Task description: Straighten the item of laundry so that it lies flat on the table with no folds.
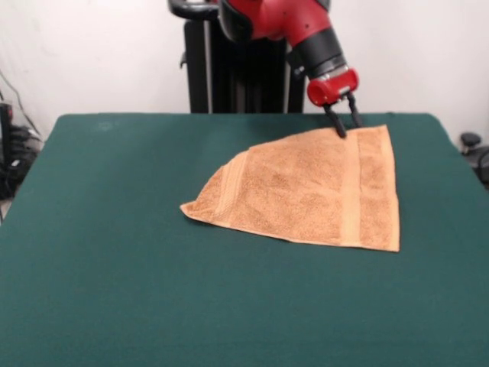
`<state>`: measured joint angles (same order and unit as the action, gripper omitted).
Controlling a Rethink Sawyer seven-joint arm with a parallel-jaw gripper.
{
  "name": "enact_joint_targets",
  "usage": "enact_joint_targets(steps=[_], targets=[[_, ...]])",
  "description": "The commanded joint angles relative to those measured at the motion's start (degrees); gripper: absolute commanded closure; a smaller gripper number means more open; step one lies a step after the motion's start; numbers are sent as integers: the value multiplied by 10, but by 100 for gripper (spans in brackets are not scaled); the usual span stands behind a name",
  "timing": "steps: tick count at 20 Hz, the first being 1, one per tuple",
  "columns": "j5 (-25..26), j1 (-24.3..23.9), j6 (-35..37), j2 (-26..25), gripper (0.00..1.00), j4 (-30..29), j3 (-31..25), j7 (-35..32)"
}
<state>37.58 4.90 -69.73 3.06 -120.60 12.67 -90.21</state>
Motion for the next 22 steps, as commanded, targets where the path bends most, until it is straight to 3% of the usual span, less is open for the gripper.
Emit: enact_joint_targets(steps=[1, 5, 11, 16, 22], targets=[[14, -6, 95, 43, 0, -1, -60, -119], [81, -43, 157, 159, 0, -58, -76, -161], [131, -107, 241, 273, 0, -109, -135, -190], [137, -164, 312, 310, 0, -103, -177, -180], [99, -219, 416, 346, 0, -76, -191, -144]])
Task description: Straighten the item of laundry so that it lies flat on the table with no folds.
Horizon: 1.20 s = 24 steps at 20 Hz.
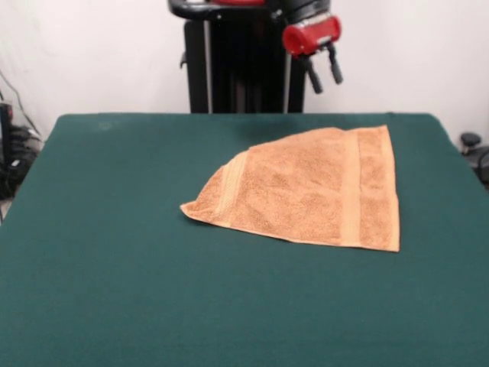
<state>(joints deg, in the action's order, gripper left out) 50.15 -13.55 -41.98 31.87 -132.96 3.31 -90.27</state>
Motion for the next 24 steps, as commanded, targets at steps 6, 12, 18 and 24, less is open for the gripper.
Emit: enact_joint_targets(steps=[6, 12, 18, 24], targets=[[-52, -92, 226, 100, 0, 43, -161, -133], [-80, -139, 268, 134, 0, 27, -226, -133], [-141, -137, 311, 126, 0, 57, -242, -118], [-164, -107, 329, 70, 0, 120, -201, -84]])
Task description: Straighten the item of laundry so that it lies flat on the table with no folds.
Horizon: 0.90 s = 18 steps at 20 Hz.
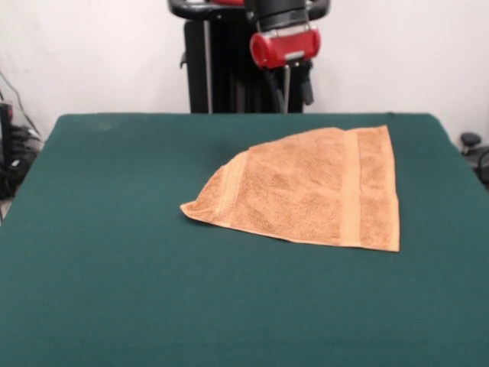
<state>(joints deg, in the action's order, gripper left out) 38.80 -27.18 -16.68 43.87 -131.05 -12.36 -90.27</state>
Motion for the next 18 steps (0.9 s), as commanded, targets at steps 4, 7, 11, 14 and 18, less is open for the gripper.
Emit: enact_joint_targets(steps=[4, 7, 11, 14, 18], targets=[[-72, 57, 79, -80, 0, 144, -20, -80], [-84, 79, 72, -100, 0, 173, 5, -78], [-90, 87, 49, -108, 0, 185, 9, -82], [-83, 77, 46, -109, 0, 182, -6, -82], [-81, 79, 36, -111, 100, 183, -10, -88]])
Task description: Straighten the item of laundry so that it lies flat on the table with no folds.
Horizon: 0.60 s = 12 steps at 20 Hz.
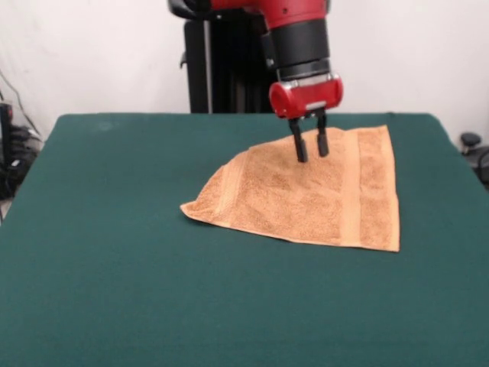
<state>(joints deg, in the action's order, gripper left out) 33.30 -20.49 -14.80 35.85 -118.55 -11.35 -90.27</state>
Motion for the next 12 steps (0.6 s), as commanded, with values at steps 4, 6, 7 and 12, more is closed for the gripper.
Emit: enact_joint_targets(steps=[4, 6, 7, 12], targets=[[-23, 15, 0, -36, 100, 57, -19, -91], [-23, 17, -15, -39, 100, 57, -18, -94], [-23, 19, -22, -41, 100, 58, -16, -95], [-35, 39, -49, -46, 100, 65, 6, -95]])
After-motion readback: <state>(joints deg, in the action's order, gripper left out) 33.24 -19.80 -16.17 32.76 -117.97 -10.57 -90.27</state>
